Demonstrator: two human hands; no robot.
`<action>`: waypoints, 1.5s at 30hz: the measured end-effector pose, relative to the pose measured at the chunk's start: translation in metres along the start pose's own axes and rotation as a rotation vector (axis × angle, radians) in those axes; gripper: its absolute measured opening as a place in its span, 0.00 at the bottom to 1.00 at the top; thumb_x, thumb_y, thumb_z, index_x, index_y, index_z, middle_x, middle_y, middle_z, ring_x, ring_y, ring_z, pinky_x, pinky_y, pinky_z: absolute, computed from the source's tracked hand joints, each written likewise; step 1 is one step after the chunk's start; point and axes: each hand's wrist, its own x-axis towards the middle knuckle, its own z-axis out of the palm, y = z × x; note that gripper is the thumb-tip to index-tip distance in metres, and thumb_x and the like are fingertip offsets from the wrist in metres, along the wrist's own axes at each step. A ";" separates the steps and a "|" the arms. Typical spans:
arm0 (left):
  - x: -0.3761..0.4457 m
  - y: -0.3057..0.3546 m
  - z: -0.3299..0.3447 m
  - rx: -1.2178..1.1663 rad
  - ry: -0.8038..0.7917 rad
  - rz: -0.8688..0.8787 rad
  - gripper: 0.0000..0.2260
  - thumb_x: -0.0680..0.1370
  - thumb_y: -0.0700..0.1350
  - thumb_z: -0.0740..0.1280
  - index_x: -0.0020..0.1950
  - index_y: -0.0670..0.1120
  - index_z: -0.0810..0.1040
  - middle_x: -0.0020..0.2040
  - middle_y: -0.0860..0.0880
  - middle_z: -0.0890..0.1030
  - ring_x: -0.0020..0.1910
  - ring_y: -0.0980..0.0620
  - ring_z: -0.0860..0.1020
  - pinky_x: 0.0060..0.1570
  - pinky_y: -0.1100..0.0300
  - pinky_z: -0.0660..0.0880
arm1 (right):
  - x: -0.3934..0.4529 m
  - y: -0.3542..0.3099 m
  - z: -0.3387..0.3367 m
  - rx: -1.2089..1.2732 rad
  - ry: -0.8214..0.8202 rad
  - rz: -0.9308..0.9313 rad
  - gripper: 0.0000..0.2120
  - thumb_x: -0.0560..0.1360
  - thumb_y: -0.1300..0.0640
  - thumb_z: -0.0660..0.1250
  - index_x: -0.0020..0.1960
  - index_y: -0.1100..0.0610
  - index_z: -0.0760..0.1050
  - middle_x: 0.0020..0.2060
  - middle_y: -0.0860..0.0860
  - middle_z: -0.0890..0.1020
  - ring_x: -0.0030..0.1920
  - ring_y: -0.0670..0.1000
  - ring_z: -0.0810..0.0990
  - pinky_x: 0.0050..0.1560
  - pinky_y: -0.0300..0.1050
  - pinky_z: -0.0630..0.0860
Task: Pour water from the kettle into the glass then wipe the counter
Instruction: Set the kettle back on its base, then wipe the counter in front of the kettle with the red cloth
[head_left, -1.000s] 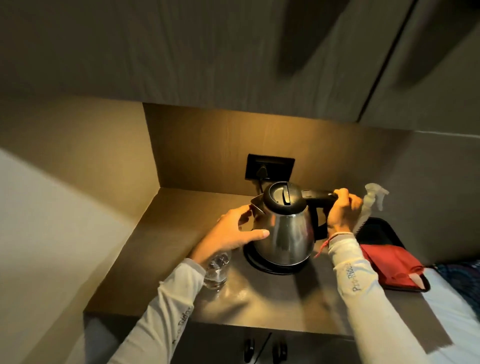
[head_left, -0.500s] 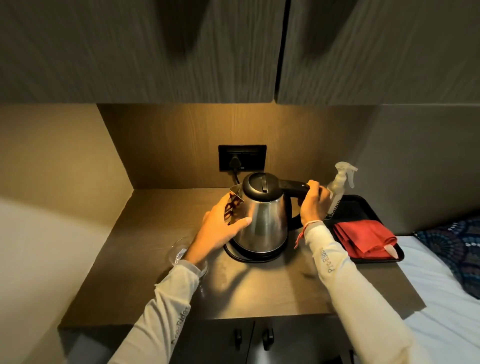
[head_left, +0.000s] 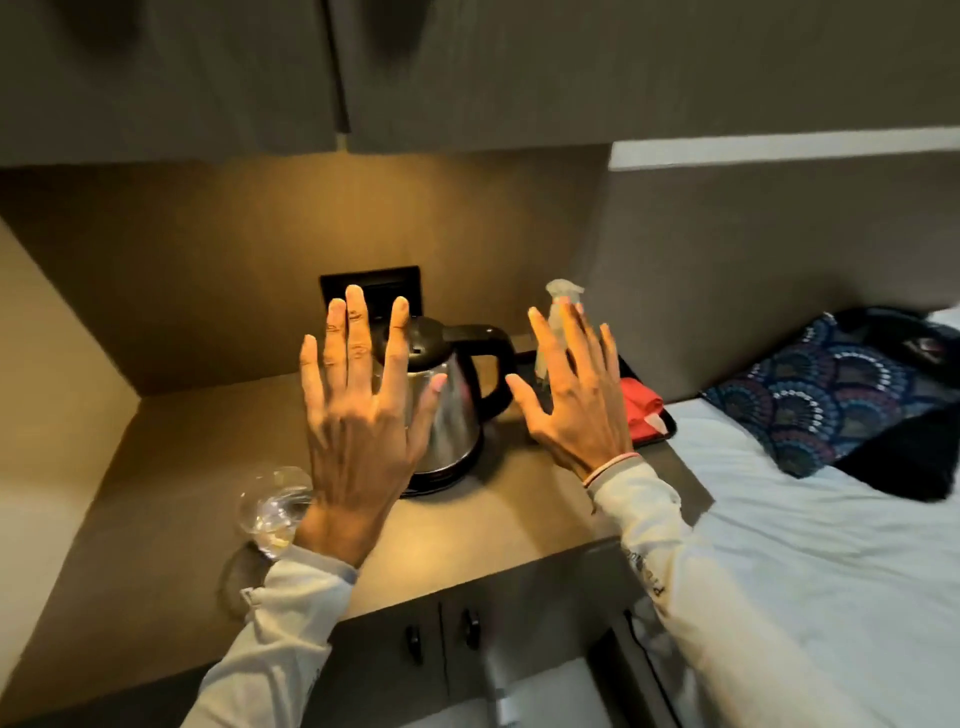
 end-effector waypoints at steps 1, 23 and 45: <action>0.001 0.013 0.005 -0.009 -0.003 0.028 0.30 0.84 0.62 0.52 0.82 0.49 0.53 0.83 0.38 0.54 0.82 0.41 0.54 0.79 0.38 0.56 | -0.005 0.019 -0.006 -0.019 0.003 0.042 0.34 0.77 0.39 0.59 0.79 0.48 0.54 0.80 0.57 0.57 0.80 0.55 0.55 0.79 0.61 0.55; 0.004 0.145 0.080 0.155 -0.094 -0.011 0.31 0.83 0.61 0.56 0.81 0.46 0.59 0.80 0.37 0.61 0.81 0.39 0.59 0.76 0.35 0.62 | 0.070 0.225 0.063 0.167 -1.127 0.378 0.33 0.63 0.54 0.81 0.65 0.60 0.74 0.62 0.59 0.80 0.61 0.61 0.79 0.65 0.55 0.76; -0.119 -0.082 -0.011 -0.348 -0.114 -0.664 0.52 0.67 0.57 0.80 0.82 0.47 0.52 0.79 0.42 0.63 0.77 0.41 0.64 0.71 0.40 0.72 | -0.080 -0.061 0.024 1.264 -0.571 0.697 0.04 0.73 0.75 0.65 0.41 0.72 0.77 0.37 0.52 0.77 0.39 0.49 0.75 0.40 0.25 0.65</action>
